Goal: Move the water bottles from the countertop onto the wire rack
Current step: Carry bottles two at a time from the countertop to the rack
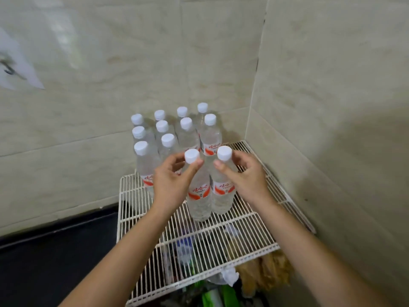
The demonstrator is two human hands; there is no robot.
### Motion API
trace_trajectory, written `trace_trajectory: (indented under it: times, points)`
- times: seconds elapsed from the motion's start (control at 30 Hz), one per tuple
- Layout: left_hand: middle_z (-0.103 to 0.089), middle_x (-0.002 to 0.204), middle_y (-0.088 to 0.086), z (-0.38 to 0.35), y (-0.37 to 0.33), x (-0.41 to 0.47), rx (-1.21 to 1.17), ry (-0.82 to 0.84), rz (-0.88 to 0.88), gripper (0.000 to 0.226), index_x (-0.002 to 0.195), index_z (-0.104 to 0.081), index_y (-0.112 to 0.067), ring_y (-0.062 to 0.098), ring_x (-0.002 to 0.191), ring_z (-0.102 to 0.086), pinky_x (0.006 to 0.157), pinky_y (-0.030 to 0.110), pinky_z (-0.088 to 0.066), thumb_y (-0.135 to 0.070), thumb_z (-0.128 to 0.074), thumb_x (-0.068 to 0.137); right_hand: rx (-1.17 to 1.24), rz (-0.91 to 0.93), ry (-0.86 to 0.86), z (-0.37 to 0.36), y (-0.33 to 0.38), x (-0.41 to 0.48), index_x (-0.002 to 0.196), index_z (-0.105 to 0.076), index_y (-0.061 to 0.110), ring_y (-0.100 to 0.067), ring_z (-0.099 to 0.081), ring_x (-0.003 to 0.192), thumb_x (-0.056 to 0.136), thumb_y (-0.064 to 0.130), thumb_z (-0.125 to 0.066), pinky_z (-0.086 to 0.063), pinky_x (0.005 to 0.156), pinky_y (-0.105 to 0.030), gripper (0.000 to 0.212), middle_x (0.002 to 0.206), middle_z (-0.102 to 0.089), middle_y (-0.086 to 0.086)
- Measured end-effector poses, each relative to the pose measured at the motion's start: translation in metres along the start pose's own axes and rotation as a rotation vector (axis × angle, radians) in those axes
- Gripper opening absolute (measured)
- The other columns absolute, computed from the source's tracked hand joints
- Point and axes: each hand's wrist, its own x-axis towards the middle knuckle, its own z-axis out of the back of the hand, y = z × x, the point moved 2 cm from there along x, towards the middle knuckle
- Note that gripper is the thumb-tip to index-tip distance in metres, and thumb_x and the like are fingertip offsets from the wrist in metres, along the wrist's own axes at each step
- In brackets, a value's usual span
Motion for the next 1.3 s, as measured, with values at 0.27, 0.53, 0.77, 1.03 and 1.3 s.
trace_trajectory:
  times: [0.27, 0.53, 0.77, 1.03, 1.3]
  points:
    - [-0.075, 0.104, -0.017, 0.005, -0.015, 0.018, 0.308, 0.185, -0.124, 0.034, 0.117, -0.072, -0.027, -0.002, 0.095, -0.069, 0.088, 0.033, -0.059, -0.034, -0.078, 0.084, -0.09, 0.089, 0.392, 0.015, 0.011, 0.041, 0.118, -0.073, 0.038, -0.003, -0.068, 0.109, 0.075, 0.056, -0.081, -0.055, 0.099, -0.04, 0.047, 0.115, -0.074, 0.018]
    - [-0.076, 0.084, -0.007, -0.003, -0.042, 0.062, 0.593, 0.218, -0.332, 0.039, 0.102, -0.075, -0.022, 0.003, 0.071, -0.066, 0.066, 0.029, -0.05, -0.054, -0.076, 0.08, -0.178, 0.126, 0.254, 0.017, 0.021, 0.074, 0.107, -0.073, 0.052, -0.021, -0.07, 0.102, 0.07, 0.068, -0.074, -0.057, 0.092, -0.051, 0.04, 0.109, -0.072, -0.001]
    - [-0.073, 0.084, -0.006, 0.001, -0.044, 0.103, 0.782, 0.24, -0.368, 0.035, 0.097, -0.075, -0.026, 0.015, 0.078, -0.067, 0.068, 0.038, -0.053, -0.053, -0.079, 0.075, -0.223, 0.124, 0.194, 0.001, 0.025, 0.095, 0.098, -0.074, 0.044, -0.025, -0.067, 0.097, 0.078, 0.045, -0.083, -0.054, 0.09, -0.048, 0.022, 0.101, -0.069, -0.008]
    - [-0.074, 0.087, -0.005, -0.003, -0.028, 0.101, 0.832, 0.203, -0.37, 0.043, 0.11, -0.071, -0.027, 0.014, 0.082, -0.067, 0.066, 0.031, -0.05, -0.055, -0.077, 0.078, -0.155, 0.133, 0.192, -0.007, 0.007, 0.097, 0.113, -0.071, 0.037, -0.018, -0.066, 0.102, 0.086, 0.037, -0.078, -0.055, 0.094, -0.047, 0.028, 0.109, -0.066, -0.004]
    - [-0.075, 0.103, -0.002, -0.004, -0.022, 0.098, 0.881, 0.196, -0.412, 0.057, 0.118, -0.067, -0.024, 0.018, 0.095, -0.069, 0.072, 0.034, -0.053, -0.066, -0.067, 0.079, -0.258, 0.141, 0.179, -0.005, 0.003, 0.087, 0.128, -0.065, 0.022, -0.012, -0.06, 0.109, 0.089, 0.044, -0.074, -0.051, 0.097, -0.038, 0.046, 0.121, -0.061, -0.001]
